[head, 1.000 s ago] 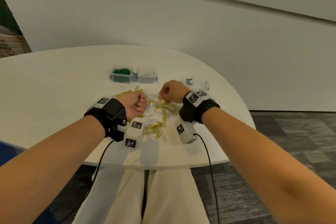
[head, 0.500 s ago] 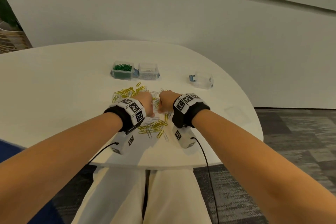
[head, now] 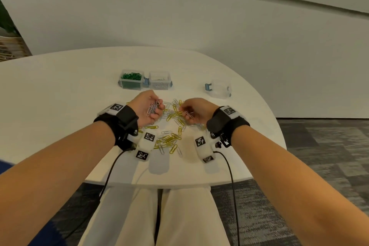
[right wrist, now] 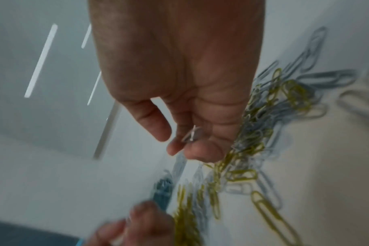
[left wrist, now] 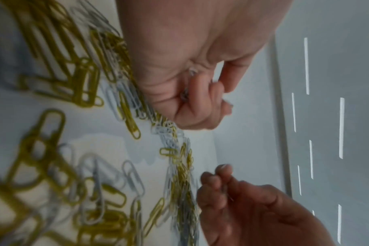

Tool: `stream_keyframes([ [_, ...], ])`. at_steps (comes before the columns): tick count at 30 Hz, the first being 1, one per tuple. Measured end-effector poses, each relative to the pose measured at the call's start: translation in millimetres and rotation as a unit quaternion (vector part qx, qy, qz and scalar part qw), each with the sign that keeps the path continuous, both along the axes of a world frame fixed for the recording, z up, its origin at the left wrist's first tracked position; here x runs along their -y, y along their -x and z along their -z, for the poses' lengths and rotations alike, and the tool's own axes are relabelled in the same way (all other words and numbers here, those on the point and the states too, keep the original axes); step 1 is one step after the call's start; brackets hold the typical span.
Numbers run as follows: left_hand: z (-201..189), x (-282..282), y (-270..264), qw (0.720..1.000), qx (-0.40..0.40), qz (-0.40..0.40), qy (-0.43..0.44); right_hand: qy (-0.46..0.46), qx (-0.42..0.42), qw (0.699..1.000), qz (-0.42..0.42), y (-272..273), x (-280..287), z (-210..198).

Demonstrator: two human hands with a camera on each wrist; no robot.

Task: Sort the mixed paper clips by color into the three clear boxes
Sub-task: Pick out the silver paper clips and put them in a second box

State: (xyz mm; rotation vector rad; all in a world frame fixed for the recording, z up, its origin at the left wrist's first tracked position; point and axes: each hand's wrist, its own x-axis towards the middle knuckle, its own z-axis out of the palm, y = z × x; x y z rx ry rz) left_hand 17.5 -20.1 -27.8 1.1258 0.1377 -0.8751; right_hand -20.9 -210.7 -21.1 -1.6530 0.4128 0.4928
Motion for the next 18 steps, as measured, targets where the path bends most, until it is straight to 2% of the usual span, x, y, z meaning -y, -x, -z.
stream_keyframes([
  [1,-1,4,-3,0.999,0.031,-0.008,-0.04,0.139,0.018,0.988,-0.072,-2,-3,0],
  [2,-3,8,-8,0.994,0.069,-0.017,-0.085,0.277,0.046,0.948,-0.148,-4,-8,1],
  [3,-5,13,-12,0.986,0.106,-0.019,-0.127,0.388,0.075,0.895,-0.206,-6,-12,2],
  [4,-7,17,-15,0.976,0.136,-0.005,-0.167,0.458,0.094,0.851,-0.24,-6,-16,2],
  [7,-16,24,-22,0.932,0.197,0.066,-0.297,0.551,0.134,0.765,-0.305,-6,-22,3],
  [9,-18,27,-25,0.889,0.26,0.092,-0.365,0.562,0.126,0.743,-0.34,-6,-21,6],
  [10,-18,29,-26,0.849,0.314,0.119,-0.407,0.558,0.119,0.742,-0.35,-7,-20,7],
  [11,-17,30,-27,0.793,0.38,0.155,-0.45,0.553,0.119,0.746,-0.351,-7,-18,7],
  [12,-16,32,-28,0.735,0.439,0.19,-0.481,0.541,0.125,0.758,-0.342,-7,-14,7],
  [13,-14,33,-29,0.692,0.478,0.213,-0.497,0.524,0.139,0.776,-0.322,-8,-10,7],
  [16,-9,37,-30,0.617,0.524,0.282,-0.515,0.461,0.166,0.837,-0.243,-12,6,4],
  [17,-8,38,-30,0.6,0.529,0.3,-0.52,0.422,0.156,0.867,-0.213,-13,11,4],
  [18,-6,39,-31,0.586,0.538,0.31,-0.52,0.351,0.137,0.91,-0.172,-14,14,4],
])
